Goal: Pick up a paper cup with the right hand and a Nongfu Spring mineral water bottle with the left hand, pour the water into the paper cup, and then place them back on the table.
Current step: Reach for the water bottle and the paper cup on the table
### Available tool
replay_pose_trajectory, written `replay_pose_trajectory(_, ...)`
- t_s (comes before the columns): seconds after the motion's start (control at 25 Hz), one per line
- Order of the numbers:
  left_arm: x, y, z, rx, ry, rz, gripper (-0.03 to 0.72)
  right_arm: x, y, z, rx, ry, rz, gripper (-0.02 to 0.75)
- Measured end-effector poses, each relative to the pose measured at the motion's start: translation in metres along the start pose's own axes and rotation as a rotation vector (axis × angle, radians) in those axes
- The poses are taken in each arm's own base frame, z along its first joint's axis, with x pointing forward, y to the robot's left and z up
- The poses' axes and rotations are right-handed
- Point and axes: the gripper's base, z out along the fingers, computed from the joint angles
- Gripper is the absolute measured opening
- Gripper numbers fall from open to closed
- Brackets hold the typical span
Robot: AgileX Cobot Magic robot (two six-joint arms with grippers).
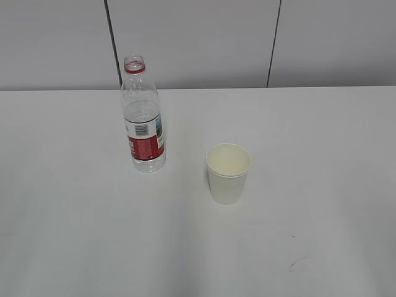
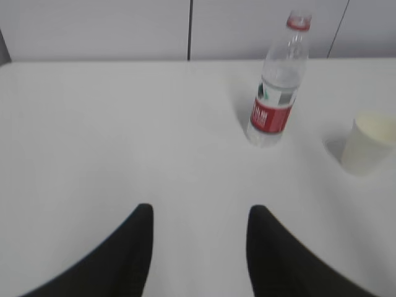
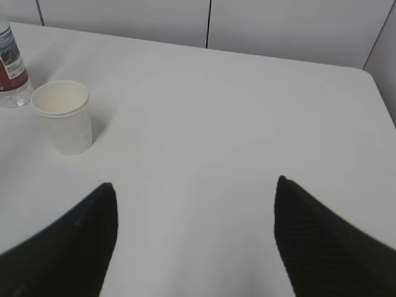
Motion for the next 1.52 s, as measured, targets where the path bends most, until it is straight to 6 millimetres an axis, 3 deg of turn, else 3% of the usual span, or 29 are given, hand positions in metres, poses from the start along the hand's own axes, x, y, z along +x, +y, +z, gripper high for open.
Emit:
replay_pose_trajectory(0.48,-0.018,0.001,-0.002,-0.020,-0.199,0.054,0.400,0.002,-0.003,0.014,0.031,-0.085,0.009,0.582)
replay_pose_trajectory(0.72,-0.007,0.003,0.016,-0.025,-0.181,0.051,0.415,0.004,-0.005,0.021,0.047,-0.139,0.018,0.582)
replay_pose_trajectory(1.16,-0.004,0.005,0.026,-0.037,-0.233,0.055,0.417,0.019,-0.007,0.040,0.068,-0.168,0.032,0.582)
replay_pose_trajectory(1.52,-0.001,0.008,0.037,-0.063,-0.307,0.074,0.417,0.013,-0.011,0.052,0.078,-0.146,0.043,0.582)
